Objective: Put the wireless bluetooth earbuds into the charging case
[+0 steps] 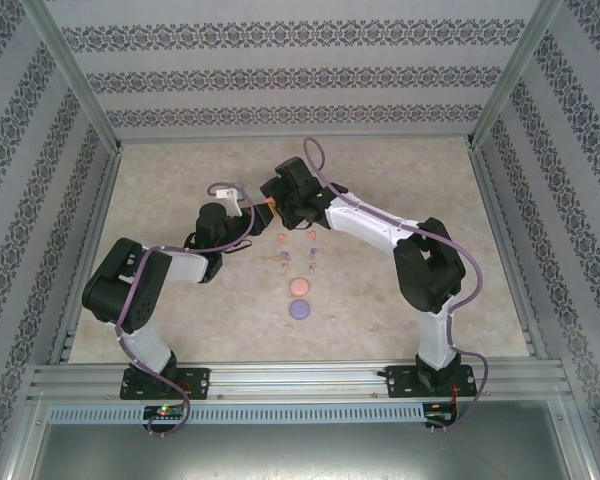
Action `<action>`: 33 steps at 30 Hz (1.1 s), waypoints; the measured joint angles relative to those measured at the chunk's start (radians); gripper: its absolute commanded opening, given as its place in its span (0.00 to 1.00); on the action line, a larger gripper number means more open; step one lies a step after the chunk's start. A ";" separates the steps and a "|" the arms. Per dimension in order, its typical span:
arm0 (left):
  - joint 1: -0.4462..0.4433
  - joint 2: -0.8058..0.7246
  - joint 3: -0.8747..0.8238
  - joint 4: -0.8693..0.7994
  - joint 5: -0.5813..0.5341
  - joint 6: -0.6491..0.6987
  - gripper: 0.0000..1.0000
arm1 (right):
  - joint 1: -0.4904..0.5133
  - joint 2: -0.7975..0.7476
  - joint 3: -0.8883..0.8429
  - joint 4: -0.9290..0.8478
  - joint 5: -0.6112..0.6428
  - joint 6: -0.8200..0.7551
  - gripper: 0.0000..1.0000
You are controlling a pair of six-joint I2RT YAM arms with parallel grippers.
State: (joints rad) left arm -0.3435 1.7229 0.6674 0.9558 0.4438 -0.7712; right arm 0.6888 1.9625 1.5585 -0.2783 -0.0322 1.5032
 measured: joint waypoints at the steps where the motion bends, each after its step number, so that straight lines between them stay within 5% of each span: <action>1: -0.003 -0.005 0.001 -0.006 0.001 0.000 0.00 | -0.004 -0.018 -0.012 0.004 0.003 -0.009 0.84; 9: -0.004 -0.089 0.016 -0.122 0.020 0.035 0.00 | -0.042 -0.190 -0.089 0.008 0.072 -0.124 0.97; 15: -0.004 -0.161 0.082 -0.282 0.066 0.106 0.00 | -0.091 -0.303 -0.158 -0.007 0.110 -0.349 0.98; 25: -0.003 -0.220 0.280 -0.573 0.275 0.255 0.00 | -0.255 -0.590 -0.613 0.286 -0.116 -0.773 0.96; 33: -0.003 -0.188 0.352 -0.673 0.433 0.300 0.00 | -0.268 -0.647 -0.696 0.450 -0.393 -0.942 0.93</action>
State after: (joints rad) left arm -0.3470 1.5345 1.0191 0.2829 0.8768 -0.4709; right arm 0.4206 1.3155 0.8627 0.1715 -0.4248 0.5613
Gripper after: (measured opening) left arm 0.185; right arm 0.944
